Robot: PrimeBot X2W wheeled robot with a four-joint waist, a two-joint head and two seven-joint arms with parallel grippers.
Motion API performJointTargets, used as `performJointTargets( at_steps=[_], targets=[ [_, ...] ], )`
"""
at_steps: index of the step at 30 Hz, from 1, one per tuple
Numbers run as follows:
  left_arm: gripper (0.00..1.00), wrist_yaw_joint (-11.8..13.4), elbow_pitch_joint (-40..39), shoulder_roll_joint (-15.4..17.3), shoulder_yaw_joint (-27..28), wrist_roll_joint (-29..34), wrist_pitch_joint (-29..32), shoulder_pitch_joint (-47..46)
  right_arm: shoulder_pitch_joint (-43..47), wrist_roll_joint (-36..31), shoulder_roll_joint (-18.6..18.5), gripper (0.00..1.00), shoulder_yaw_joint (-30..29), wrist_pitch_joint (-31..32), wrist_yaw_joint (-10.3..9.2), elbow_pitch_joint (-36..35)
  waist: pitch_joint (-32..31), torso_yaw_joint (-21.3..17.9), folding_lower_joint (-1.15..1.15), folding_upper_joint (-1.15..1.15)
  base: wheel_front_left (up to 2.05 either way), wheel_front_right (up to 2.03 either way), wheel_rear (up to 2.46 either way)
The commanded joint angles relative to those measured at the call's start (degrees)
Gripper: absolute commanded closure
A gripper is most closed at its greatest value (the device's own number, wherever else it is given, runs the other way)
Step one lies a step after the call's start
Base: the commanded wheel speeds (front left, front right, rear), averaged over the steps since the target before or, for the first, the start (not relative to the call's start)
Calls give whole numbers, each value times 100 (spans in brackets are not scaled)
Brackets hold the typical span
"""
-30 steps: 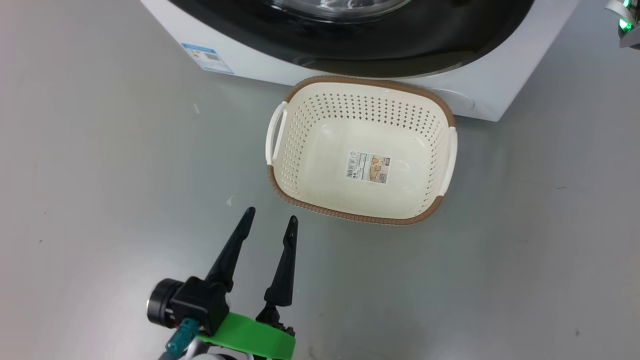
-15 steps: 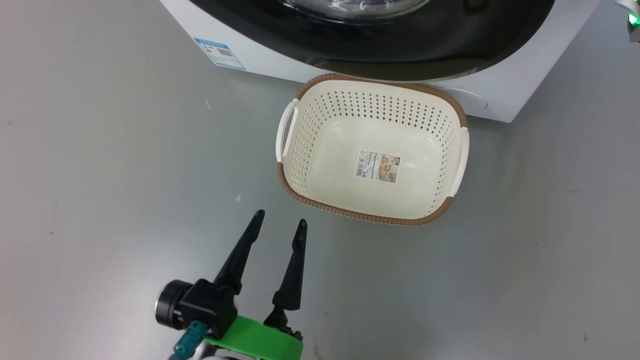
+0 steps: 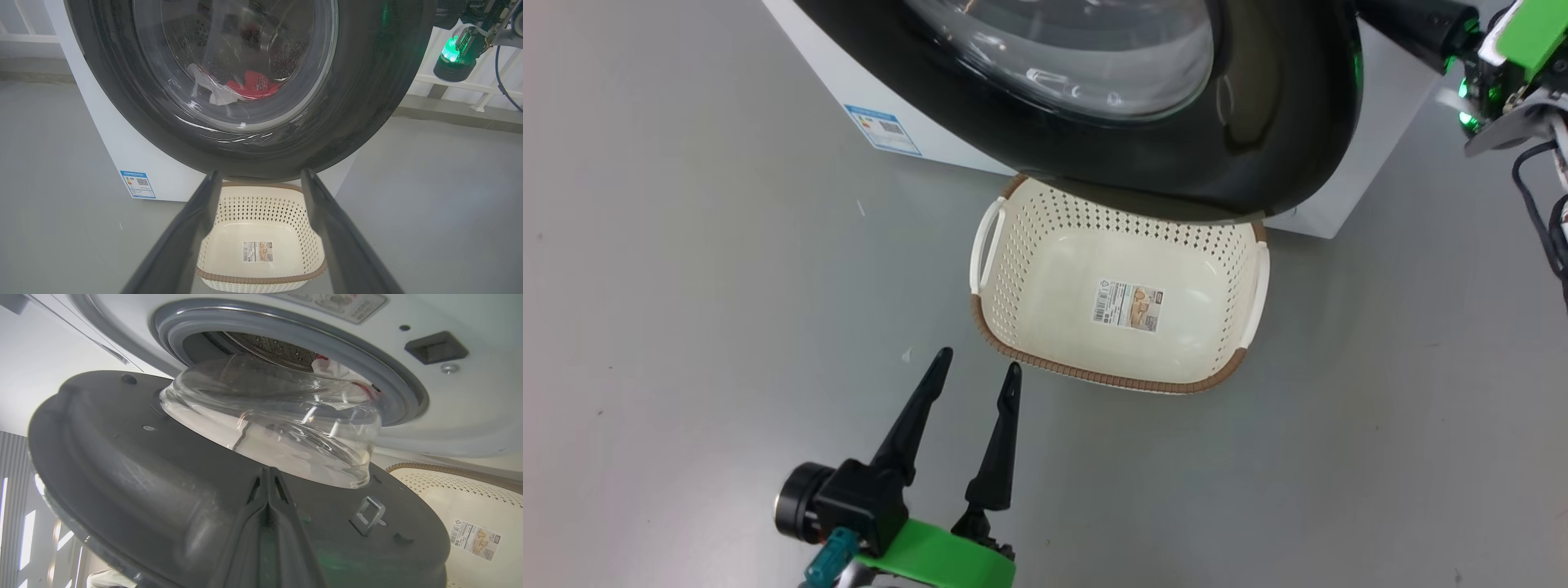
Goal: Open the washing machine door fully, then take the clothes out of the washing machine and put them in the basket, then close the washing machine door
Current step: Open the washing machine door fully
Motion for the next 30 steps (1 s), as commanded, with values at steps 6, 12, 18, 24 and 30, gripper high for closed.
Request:
performJointTargets(
  at_steps=[6,12,18,24,30],
  targets=[
    [0,18,-107,65,241,42,-69,208,456,-76,183,100,29,104,44,-404,-230,21,0,0,0,0,0],
    [0,11,-89,65,303,69,-69,389,916,-136,293,100,22,129,44,-742,-473,34,0,0,0,0,0],
    [0,-1,-88,65,374,94,-69,560,1389,-195,424,100,6,117,44,-1098,-713,92,0,0,0,0,0],
    [0,-7,-89,65,457,117,-69,751,1811,-266,570,100,15,98,44,-1324,-944,175,0,0,0,0,0],
    [0,-6,-102,65,515,121,-69,896,2142,-329,735,100,55,89,44,-1512,-1093,299,0,0,0,0,0]
  ],
)
